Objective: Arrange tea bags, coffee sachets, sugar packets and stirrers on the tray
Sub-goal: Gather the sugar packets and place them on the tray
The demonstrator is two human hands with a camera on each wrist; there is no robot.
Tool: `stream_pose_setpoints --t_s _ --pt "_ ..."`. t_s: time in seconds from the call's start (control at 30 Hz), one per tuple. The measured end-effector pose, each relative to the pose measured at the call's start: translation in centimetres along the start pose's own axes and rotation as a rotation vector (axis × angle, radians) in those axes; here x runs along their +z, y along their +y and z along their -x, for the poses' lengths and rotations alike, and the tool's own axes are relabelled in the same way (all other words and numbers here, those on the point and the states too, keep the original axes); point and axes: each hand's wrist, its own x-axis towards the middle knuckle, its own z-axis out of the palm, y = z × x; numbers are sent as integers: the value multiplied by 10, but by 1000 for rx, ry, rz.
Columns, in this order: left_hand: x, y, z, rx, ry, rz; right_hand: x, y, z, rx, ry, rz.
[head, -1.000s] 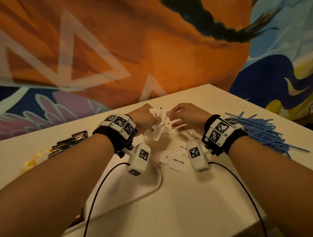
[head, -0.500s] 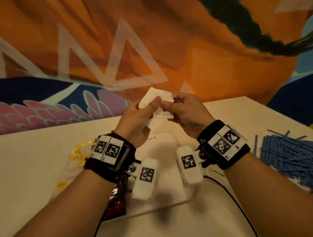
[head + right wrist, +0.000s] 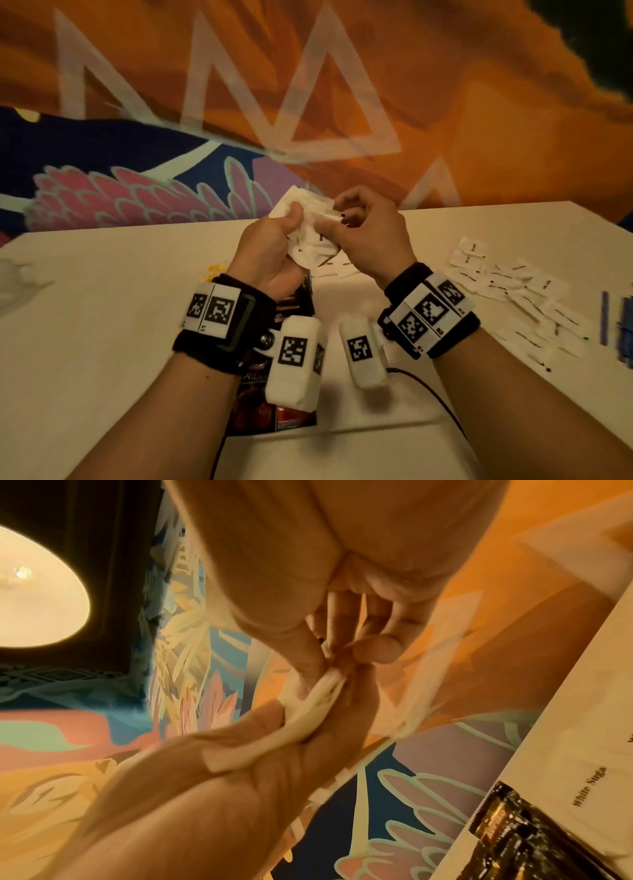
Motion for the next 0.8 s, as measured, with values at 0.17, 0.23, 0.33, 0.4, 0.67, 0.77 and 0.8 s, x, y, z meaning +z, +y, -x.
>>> stream_pose_setpoints --t_s 0.17,0.23,0.33,0.4,0.67,0.77,0.8 --pt "-13 17 -6 189 116 -100 -1 8 -7 61 -30 -187" --pt "-15 15 -6 234 147 -185 -1 9 -8 106 -56 -351" --pt "-17 11 -6 226 205 -295 -2 10 -12 117 -63 -417" --pt "-13 8 -5 176 183 -326 -1 13 -13 103 -57 -378" --pt "-12 0 -9 334 211 -647 -9 19 -11 19 -80 -310" --pt "-18 8 -10 354 237 -671 -20 27 -12 79 -80 -317" --pt "-20 12 -11 359 254 -655 -23 32 -16 126 -79 -281"
